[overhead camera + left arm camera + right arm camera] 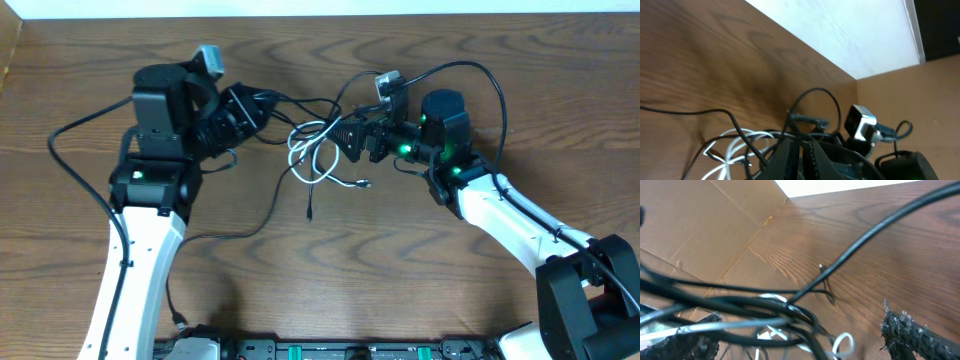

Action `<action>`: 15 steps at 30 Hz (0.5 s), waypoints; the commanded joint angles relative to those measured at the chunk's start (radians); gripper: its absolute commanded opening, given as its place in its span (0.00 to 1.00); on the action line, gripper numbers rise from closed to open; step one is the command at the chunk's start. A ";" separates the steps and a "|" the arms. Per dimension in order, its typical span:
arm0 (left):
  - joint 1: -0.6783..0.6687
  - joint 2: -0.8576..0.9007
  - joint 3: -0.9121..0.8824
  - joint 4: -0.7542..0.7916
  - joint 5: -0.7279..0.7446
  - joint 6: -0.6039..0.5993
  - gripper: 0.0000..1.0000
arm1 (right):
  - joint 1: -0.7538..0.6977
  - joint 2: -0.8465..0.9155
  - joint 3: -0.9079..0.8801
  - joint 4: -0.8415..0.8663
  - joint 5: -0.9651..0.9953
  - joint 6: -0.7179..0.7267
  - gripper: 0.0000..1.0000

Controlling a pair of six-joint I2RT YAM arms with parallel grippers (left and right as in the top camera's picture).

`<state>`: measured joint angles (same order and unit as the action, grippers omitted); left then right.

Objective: Untangle cables

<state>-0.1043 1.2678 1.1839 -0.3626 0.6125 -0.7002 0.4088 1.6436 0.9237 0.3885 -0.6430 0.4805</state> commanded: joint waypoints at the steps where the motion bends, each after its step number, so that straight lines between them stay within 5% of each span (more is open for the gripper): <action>1: -0.058 0.000 0.011 0.005 0.000 -0.020 0.08 | 0.011 0.008 -0.002 0.006 0.035 0.028 0.80; 4: -0.084 0.000 0.011 0.005 -0.003 -0.015 0.08 | 0.011 0.008 -0.002 0.010 0.035 0.029 0.04; 15: -0.087 0.000 0.011 0.004 -0.075 -0.008 0.08 | 0.001 0.008 -0.002 0.010 0.040 0.028 0.01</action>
<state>-0.1890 1.2686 1.1839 -0.3622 0.5541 -0.7074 0.4152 1.6447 0.9234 0.3946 -0.6140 0.5011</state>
